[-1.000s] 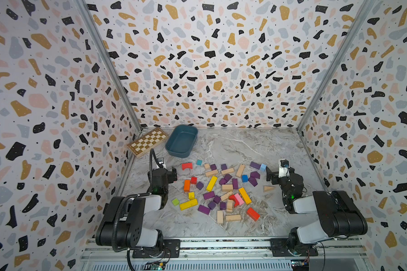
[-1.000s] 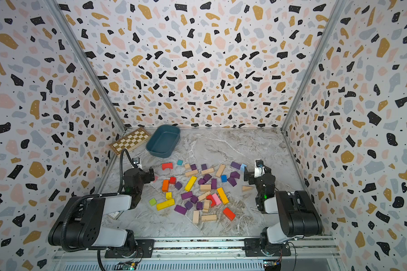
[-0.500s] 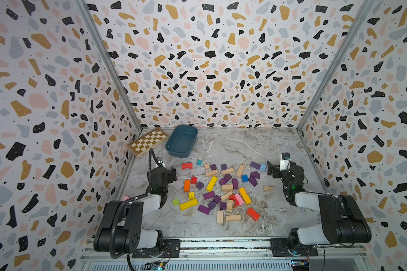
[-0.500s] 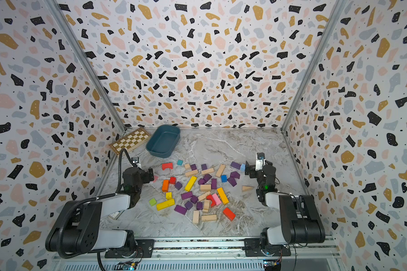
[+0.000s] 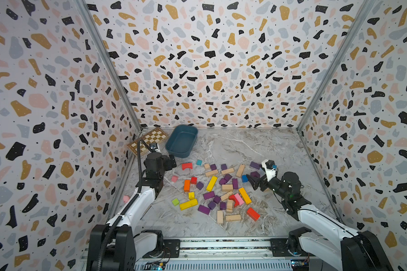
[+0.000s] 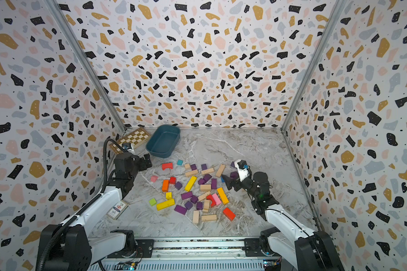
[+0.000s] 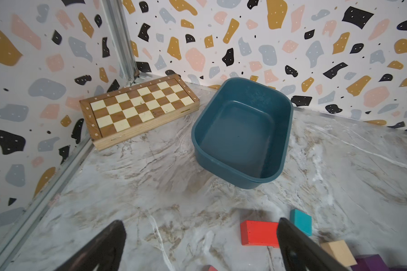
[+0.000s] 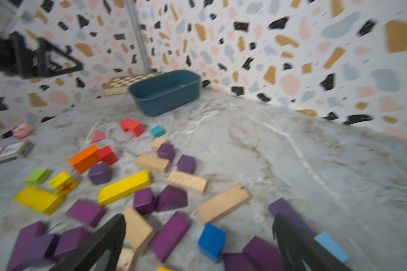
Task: Pick purple bricks into the storage bin
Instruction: Adjust the storage box at the center of the board.
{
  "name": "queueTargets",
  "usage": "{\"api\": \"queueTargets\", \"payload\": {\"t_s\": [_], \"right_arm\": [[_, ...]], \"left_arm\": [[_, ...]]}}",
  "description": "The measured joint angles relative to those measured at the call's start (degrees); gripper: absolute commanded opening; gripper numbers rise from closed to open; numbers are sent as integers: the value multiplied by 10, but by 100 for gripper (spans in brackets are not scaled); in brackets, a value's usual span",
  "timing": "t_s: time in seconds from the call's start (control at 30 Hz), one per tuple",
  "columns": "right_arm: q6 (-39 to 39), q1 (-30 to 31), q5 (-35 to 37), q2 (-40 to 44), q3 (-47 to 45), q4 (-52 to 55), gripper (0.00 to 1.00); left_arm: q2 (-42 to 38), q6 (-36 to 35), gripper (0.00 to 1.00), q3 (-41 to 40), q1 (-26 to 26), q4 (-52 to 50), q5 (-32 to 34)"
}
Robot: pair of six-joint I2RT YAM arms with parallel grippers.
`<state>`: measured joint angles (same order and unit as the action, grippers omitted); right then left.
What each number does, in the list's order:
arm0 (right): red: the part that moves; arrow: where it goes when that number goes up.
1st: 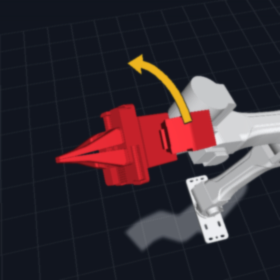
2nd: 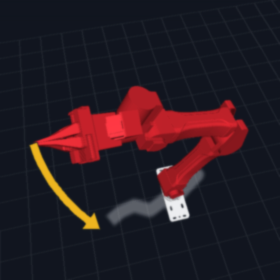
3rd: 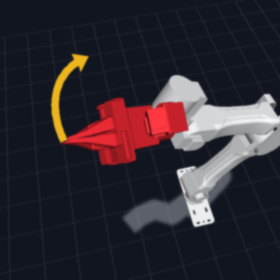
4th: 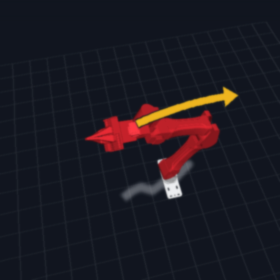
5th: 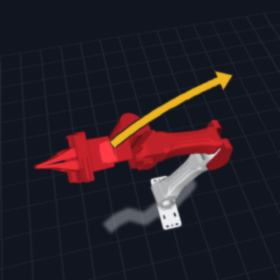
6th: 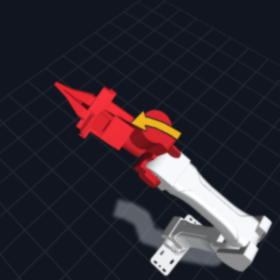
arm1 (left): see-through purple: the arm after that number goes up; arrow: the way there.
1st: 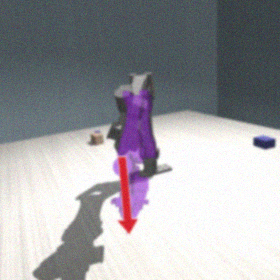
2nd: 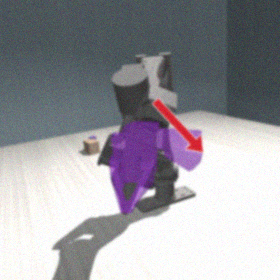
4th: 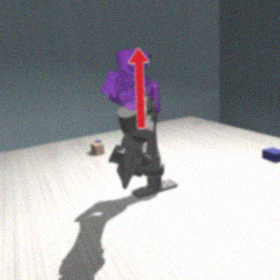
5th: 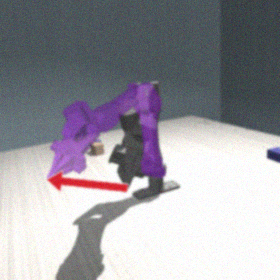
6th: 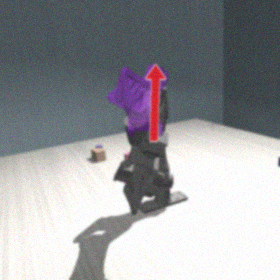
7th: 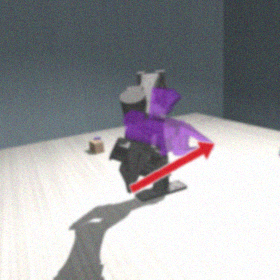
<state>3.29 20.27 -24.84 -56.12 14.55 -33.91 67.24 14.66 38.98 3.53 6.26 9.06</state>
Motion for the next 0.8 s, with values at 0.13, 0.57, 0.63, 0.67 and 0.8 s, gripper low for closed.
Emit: {"api": "queueTargets", "payload": {"t_s": [0.13, 0.57, 0.63, 0.67, 0.8], "right_arm": [[5, 17, -16, 35, -41, 2, 100], [2, 46, -14, -28, -47, -35, 100], [-1, 47, -14, -28, -47, -36, 100], [-2, 48, -14, -28, -47, -36, 100], [-6, 48, -13, -28, -47, -36, 100]], "left_arm": [[22, 18, 99, 38, 0, -52, -10], [256, 111, 79, 275, 0, -234, -106], [290, 119, 77, 303, 0, -247, -122], [308, 123, 77, 314, 0, -251, -129], [359, 138, 74, 334, 0, -265, -144]]}}
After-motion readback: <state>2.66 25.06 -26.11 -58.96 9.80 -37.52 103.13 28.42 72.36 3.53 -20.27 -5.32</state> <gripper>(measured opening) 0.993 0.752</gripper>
